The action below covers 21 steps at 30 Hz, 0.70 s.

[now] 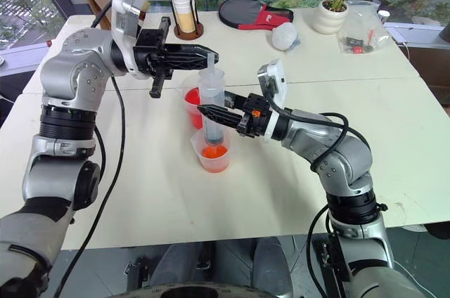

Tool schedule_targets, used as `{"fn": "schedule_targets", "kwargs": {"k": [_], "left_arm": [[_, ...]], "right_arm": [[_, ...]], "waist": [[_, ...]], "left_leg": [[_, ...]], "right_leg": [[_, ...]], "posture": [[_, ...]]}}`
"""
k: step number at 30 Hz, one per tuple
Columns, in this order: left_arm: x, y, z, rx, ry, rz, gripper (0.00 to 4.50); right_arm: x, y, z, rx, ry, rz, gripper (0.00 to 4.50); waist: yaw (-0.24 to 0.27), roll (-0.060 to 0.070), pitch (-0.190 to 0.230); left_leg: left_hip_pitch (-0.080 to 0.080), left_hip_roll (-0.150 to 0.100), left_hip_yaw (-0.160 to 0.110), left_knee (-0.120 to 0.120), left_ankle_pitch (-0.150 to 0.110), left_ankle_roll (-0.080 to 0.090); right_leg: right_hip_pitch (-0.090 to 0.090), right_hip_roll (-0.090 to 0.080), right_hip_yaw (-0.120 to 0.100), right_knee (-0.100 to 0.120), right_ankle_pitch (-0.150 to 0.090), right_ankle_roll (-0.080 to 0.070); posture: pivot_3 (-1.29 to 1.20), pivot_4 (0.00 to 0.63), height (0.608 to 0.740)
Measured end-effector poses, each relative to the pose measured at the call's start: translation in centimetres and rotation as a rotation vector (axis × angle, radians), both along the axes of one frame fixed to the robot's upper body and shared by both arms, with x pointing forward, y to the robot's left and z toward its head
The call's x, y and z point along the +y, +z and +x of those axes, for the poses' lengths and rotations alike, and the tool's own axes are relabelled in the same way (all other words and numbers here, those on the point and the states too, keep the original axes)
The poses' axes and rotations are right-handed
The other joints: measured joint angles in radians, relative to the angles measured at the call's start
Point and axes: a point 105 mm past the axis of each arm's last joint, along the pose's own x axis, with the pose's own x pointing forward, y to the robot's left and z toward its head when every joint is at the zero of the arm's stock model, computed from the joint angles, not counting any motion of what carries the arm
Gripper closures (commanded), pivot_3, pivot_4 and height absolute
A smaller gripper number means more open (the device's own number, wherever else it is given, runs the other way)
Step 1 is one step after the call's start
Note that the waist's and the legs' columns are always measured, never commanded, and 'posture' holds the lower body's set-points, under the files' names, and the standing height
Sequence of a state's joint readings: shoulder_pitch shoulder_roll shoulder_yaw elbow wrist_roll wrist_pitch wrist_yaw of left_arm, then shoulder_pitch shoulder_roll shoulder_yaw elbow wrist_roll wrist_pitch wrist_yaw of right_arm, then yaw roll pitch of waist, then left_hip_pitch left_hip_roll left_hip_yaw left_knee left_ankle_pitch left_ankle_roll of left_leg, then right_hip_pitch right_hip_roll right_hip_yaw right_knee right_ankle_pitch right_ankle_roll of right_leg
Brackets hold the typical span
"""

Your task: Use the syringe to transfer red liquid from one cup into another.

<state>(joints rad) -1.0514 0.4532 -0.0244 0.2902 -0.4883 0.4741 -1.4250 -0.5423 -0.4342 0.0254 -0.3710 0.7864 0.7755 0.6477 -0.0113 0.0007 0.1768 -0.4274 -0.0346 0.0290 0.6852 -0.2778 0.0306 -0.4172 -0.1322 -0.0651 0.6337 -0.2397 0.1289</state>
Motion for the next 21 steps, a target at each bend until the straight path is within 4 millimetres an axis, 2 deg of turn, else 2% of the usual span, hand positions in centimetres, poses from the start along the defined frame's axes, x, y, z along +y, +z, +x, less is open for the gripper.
{"fn": "schedule_targets", "kwargs": {"k": [12, 15, 18, 21], "left_arm": [[0.1, -0.6, 0.1, 0.004, 0.028, -0.004, 4.42], [0.2, -0.1, 0.1, 0.047, 0.023, -0.022, 3.52], [1.0, 1.2, 0.6, 0.095, 0.043, -0.073, 2.13], [2.8, 1.7, 1.1, 0.145, 0.087, -0.095, 2.13]], "right_arm": [[-0.1, 0.0, 0.2, 0.018, 0.006, -0.021, 3.08], [-0.3, 0.5, 0.2, 0.020, 0.007, -0.004, 3.08], [-0.6, 2.0, 0.0, -0.015, 0.010, 0.034, 3.08], [-1.0, 4.0, -0.5, -0.066, 0.013, 0.082, 3.08]], "waist": [[0.000, 0.000, 0.000], [0.000, 0.000, 0.000], [-0.001, 0.000, 0.000], [-0.002, 0.000, 0.000]], "left_leg": [[0.000, 0.000, 0.000, 0.000, 0.000, 0.000], [0.000, 0.000, 0.000, 0.000, 0.000, 0.000], [0.000, 0.000, 0.000, 0.000, 0.000, 0.000], [0.000, 0.001, 0.000, 0.000, 0.000, 0.000]], "right_leg": [[0.000, 0.000, 0.000, 0.000, 0.000, 0.000], [0.000, 0.000, 0.000, -0.001, 0.000, 0.000], [0.000, 0.000, 0.000, -0.001, 0.000, 0.000], [0.000, 0.000, 0.000, -0.001, 0.000, 0.000]], "posture": [[0.00, 0.150, 0.740], [0.00, 0.150, 0.740], [0.00, 0.150, 0.740], [0.00, 0.150, 0.740]]}}
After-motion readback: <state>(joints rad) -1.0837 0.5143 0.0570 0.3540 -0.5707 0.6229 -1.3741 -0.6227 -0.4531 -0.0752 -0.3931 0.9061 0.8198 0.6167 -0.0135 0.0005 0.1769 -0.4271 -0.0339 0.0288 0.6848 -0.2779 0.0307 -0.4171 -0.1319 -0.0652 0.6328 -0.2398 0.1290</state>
